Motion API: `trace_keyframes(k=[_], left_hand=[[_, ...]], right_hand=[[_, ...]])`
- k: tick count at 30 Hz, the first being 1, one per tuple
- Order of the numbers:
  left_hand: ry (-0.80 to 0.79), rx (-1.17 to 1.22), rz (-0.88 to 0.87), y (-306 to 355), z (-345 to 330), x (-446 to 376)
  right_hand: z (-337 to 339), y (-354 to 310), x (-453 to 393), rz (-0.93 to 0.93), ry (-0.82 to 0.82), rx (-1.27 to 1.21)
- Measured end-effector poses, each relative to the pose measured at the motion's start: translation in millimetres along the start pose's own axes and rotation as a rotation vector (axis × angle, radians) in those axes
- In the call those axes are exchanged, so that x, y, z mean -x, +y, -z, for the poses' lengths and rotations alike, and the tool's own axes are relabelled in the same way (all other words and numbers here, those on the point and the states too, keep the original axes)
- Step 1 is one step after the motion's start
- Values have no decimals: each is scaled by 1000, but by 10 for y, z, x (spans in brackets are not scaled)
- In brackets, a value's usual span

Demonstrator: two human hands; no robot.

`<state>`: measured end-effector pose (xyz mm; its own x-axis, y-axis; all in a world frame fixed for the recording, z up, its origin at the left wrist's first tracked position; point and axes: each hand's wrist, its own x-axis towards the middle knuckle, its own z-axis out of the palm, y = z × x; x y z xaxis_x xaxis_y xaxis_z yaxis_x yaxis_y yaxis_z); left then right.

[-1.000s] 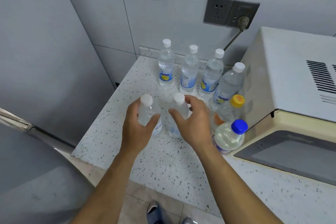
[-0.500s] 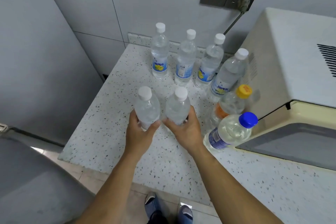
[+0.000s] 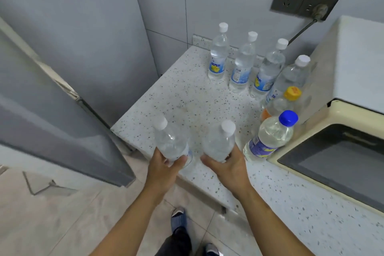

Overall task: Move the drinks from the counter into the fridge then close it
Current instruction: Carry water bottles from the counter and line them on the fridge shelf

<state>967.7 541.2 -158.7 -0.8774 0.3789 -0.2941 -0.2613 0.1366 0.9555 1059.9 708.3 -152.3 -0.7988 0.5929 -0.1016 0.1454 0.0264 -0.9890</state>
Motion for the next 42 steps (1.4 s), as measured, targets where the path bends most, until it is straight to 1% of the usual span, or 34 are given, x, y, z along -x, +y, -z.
trace_keyframes(k=[2,5,9,12,16,19,25,30,36,42], left_hand=[[38,76,27,-102,127,314],[134,158,83,-270,337,751],[223,299,191,-490,652,1261],[307,427,240,-628,929,1604],[418,573,255,-770,1356,1991],[527,614,253,-841,1736,2231],[675,775,224,-1070,2701,2659],[705,898,230,-1171,3678,2872],[721,826,194,-1158,4709,2968],[717,751,212,-1096,5374,2678]], right_hand=[[0,47,177,-8,-46,-28],[-98,112,410,-42,-140,-26],[-387,175,670,-56,-320,-22],[-697,218,859,-80,-452,-4],[-1191,252,1131,-140,-594,36],[-1628,297,1341,-179,-722,88],[-2755,279,1839,-211,-887,151],[-3777,192,2266,-295,-937,174],[-4785,60,2553,-368,-919,128],[-5586,-1,2431,-484,-911,15]])
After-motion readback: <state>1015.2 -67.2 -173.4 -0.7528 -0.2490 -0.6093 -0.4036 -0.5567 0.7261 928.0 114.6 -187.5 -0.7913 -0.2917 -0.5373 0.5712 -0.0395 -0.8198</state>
